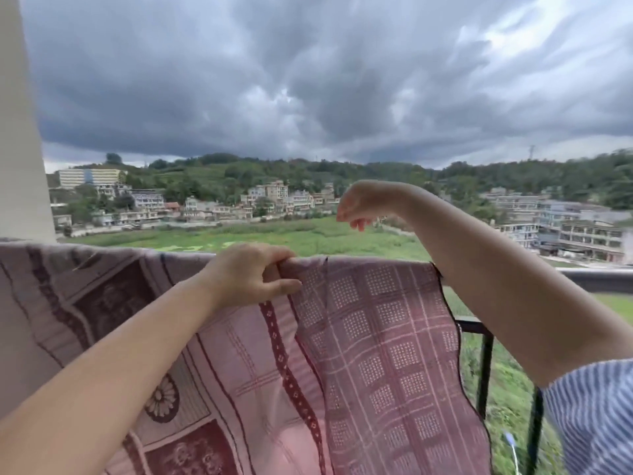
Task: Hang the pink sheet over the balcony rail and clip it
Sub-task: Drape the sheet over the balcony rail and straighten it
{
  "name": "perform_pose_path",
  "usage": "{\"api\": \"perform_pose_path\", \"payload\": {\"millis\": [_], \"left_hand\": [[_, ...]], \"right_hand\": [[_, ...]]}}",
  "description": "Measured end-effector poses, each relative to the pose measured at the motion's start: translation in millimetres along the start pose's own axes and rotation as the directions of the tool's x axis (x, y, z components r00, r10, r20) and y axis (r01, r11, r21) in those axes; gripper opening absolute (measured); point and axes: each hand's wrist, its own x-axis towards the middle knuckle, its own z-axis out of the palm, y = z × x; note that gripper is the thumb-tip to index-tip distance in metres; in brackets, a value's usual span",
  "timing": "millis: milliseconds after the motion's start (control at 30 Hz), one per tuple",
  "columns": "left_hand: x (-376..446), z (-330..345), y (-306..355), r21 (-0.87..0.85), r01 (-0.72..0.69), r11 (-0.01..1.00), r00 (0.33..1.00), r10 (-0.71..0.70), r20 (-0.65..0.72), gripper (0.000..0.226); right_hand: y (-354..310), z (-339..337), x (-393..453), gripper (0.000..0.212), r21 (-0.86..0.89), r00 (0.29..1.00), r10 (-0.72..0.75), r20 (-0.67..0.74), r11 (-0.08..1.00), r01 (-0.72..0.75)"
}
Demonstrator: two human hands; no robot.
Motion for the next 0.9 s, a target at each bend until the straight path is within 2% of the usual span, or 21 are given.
{"api": "perform_pose_path", "payload": {"millis": [33, 67, 100, 133, 167, 200, 233, 267, 300, 333, 367, 400, 467, 500, 533, 600, 633, 700, 767, 833, 900], "left_hand": [[-2.1, 2.0, 2.1, 0.004, 0.008, 1.0, 0.999, -0.007, -0.051, 0.06], [-4.4, 3.3, 5.1, -0.008, 0.031, 0.999, 0.997, -0.032, -0.074, 0.059], [-5.7, 4.5, 7.3, -0.014, 0.051, 0.999, 0.995, -0.052, -0.082, 0.057], [-6.4, 4.6, 9.5, 0.002, 0.069, 0.998, 0.995, -0.069, -0.072, 0.052], [-6.8, 4.6, 11.8, 0.031, 0.086, 0.996, 0.995, -0.084, -0.062, 0.048], [-7.4, 4.5, 14.9, 0.074, 0.112, 0.991, 0.993, -0.108, -0.052, 0.046], [-7.5, 3.9, 18.7, 0.13, 0.142, 0.981, 0.989, -0.136, -0.05, 0.048], [-7.7, 3.0, 23.2, 0.191, 0.179, 0.965, 0.984, -0.172, -0.053, 0.049], [-7.4, 2.1, 27.8, 0.253, 0.213, 0.944, 0.977, -0.204, -0.061, 0.05], [-7.2, 1.8, 31.7, 0.301, 0.237, 0.924, 0.972, -0.226, -0.072, 0.049], [-7.5, 1.9, 35.5, 0.323, 0.255, 0.911, 0.967, -0.241, -0.083, 0.048], [-7.5, 2.8, 38.8, 0.315, 0.27, 0.91, 0.963, -0.252, -0.097, 0.048], [-9.5, 5.1, 47.0, 0.282, 0.297, 0.912, 0.954, -0.269, -0.134, 0.047], [-11.4, 7.2, 52.1, 0.288, 0.302, 0.909, 0.951, -0.265, -0.161, 0.046], [-12.6, 9.5, 57.2, 0.307, 0.299, 0.903, 0.949, -0.248, -0.195, 0.045], [-13.6, 11.7, 67.6, 0.345, 0.288, 0.893, 0.943, -0.203, -0.262, 0.041], [-14.5, 12.7, 71.9, 0.355, 0.282, 0.891, 0.941, -0.184, -0.285, 0.039], [-16.5, 13.4, 75.2, 0.358, 0.267, 0.895, 0.934, -0.148, -0.325, 0.037], [-24.6, 14.1, 76.7, 0.379, 0.253, 0.89, 0.943, -0.139, -0.303, 0.043], [-32.7, 17.6, 76.6, 0.454, 0.214, 0.865, 0.965, -0.116, -0.235, 0.06], [-39.0, 22.3, 81.0, 0.551, 0.184, 0.814, 0.983, -0.146, -0.112, 0.083]], "right_hand": [[0.5, 0.1, -15.7, 0.031, 0.019, 0.986, -0.039, -0.16, 0.999, 0.043], [1.5, 2.9, -34.3, 0.032, 0.04, 0.944, -0.056, -0.326, 0.996, 0.074], [2.8, 10.3, -56.2, 0.031, 0.066, 0.868, -0.065, -0.492, 0.992, 0.111], [6.1, 23.4, -79.6, 0.032, 0.085, 0.761, -0.065, -0.645, 0.984, 0.156], [10.0, 42.5, -104.6, 0.036, 0.098, 0.65, -0.056, -0.758, 0.975, 0.198], [12.0, 65.5, -131.6, 0.043, 0.102, 0.572, -0.041, -0.819, 0.971, 0.217], [12.8, 91.0, -155.1, 0.054, 0.124, 0.558, -0.006, -0.83, 0.973, 0.195], [15.0, 118.8, -171.1, 0.067, 0.164, 0.609, 0.053, -0.791, 0.978, 0.128], [17.6, 145.1, -180.5, 0.08, 0.225, 0.705, 0.149, -0.693, 0.974, 0.015], [20.7, 170.6, -184.1, 0.09, 0.287, 0.804, 0.271, -0.528, 0.949, -0.132], [21.7, 196.8, -185.0, 0.1, 0.354, 0.867, 0.374, -0.33, 0.9, -0.254], [23.4, 220.7, -184.0, 0.111, 0.426, 0.892, 0.426, -0.149, 0.842, -0.331], [22.4, 257.0, -180.9, 0.122, 0.611, 0.907, 0.41, 0.093, 0.696, -0.377], [20.1, 273.3, -178.3, 0.112, 0.696, 0.91, 0.375, 0.175, 0.607, -0.384], [13.0, 284.6, -178.0, 0.091, 0.739, 0.904, 0.344, 0.252, 0.535, -0.41], [-4.3, 299.4, -176.1, 0.035, 0.746, 0.9, 0.346, 0.266, 0.518, -0.419], [-13.1, 299.3, -176.5, 0.021, 0.747, 0.902, 0.356, 0.245, 0.524, -0.409], [-11.3, 294.9, -174.9, 0.021, 0.765, 0.894, 0.391, 0.221, 0.499, -0.407], [5.3, 277.6, -180.3, 0.025, 0.803, 0.864, 0.443, 0.239, 0.41, -0.432], [26.3, 251.2, -193.9, 0.028, 0.772, 0.845, 0.495, 0.201, 0.451, -0.448], [41.3, 213.6, -209.5, 0.026, 0.711, 0.874, 0.468, 0.132, 0.57, -0.413]]}}
